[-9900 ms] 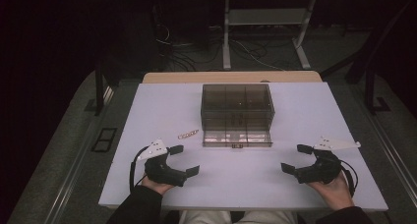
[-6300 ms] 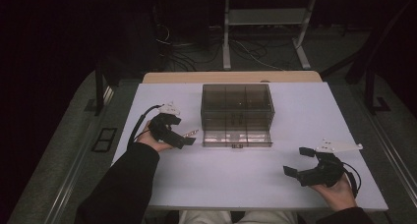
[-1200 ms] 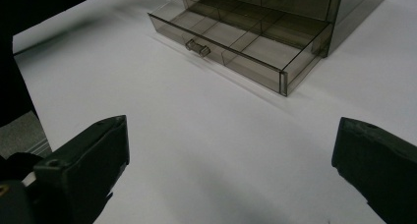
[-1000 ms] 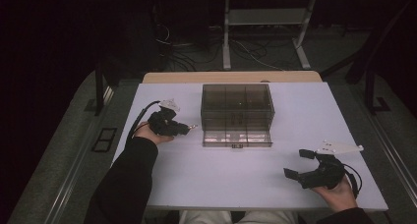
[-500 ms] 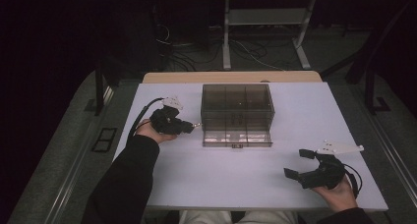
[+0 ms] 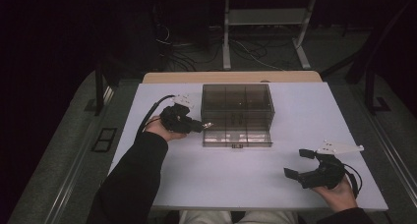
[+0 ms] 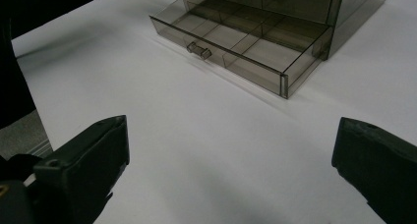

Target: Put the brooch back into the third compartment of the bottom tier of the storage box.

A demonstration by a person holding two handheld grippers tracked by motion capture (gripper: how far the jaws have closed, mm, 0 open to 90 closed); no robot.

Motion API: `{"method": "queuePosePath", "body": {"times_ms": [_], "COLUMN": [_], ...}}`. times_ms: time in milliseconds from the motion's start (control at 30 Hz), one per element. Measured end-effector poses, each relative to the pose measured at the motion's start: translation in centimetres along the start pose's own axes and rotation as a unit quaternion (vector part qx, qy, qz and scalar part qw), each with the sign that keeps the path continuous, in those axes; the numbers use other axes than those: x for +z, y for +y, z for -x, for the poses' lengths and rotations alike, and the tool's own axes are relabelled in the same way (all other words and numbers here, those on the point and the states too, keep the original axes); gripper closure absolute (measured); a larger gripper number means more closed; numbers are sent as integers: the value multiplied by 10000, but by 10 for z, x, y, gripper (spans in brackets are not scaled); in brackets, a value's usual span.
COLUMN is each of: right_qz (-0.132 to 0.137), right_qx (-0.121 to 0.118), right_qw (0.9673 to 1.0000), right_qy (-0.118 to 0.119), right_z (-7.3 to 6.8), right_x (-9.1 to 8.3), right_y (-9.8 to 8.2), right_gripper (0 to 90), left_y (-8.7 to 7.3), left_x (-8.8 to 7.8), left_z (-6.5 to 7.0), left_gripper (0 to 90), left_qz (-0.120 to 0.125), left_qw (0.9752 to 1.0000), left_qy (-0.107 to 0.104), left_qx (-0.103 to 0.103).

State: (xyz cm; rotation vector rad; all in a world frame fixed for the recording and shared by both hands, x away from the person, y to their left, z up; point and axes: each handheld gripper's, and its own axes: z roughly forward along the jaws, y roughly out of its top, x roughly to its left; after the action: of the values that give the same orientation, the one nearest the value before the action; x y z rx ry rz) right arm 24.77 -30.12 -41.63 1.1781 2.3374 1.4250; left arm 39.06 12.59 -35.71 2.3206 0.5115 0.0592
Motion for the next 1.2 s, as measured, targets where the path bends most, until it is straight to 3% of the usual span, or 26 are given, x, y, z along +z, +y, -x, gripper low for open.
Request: {"method": "queuePosePath", "body": {"times_ms": [1200], "right_qz": [4], "right_qx": [23], "right_qw": [10000], "right_qy": [6], "right_z": [0], "right_x": [-1], "right_y": [0], "right_gripper": [3], "left_y": [49], "left_x": [34], "left_z": [16], "left_gripper": [787], "left_qz": [39], "left_qw": [9989], "left_qy": [-251], "left_qx": [394]}}
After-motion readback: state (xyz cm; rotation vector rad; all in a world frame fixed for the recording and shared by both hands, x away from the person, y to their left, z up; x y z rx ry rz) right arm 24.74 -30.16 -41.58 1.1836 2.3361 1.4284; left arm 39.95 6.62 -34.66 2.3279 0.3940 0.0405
